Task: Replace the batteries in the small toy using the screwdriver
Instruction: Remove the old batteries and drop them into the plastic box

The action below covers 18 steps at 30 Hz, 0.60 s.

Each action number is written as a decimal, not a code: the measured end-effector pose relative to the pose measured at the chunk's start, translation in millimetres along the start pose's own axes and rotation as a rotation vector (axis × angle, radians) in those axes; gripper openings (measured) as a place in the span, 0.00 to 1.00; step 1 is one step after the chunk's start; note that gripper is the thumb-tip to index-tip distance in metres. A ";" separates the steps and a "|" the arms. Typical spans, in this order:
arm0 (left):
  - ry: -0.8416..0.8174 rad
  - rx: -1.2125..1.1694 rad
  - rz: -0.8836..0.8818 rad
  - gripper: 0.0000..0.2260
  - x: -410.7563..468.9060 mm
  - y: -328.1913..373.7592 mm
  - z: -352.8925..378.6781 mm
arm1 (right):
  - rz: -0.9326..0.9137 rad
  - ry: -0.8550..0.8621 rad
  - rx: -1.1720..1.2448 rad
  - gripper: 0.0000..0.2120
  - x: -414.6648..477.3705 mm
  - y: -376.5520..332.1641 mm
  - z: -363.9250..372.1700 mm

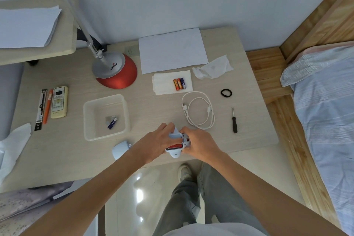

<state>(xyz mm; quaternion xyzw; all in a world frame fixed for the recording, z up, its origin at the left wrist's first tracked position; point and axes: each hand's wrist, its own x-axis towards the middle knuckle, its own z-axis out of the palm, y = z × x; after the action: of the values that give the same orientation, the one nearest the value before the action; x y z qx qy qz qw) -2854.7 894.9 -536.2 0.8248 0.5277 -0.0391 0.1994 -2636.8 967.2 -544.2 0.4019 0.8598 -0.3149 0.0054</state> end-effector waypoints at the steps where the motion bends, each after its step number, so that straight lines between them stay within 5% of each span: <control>1: 0.007 0.000 0.006 0.35 -0.1 -0.4 0.0 | -0.002 0.003 -0.001 0.27 0.0 -0.1 0.3; 18: 0.019 0.021 0.086 0.35 -6.7 -6.2 5.6 | -0.001 -0.004 -0.015 0.26 2.3 3.1 2.2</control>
<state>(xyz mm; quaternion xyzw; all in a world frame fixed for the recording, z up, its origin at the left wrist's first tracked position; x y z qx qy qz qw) -2862.3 889.3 -541.2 0.8490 0.4933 -0.0285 0.1872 -2636.6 969.1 -548.2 0.4007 0.8624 -0.3092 0.0097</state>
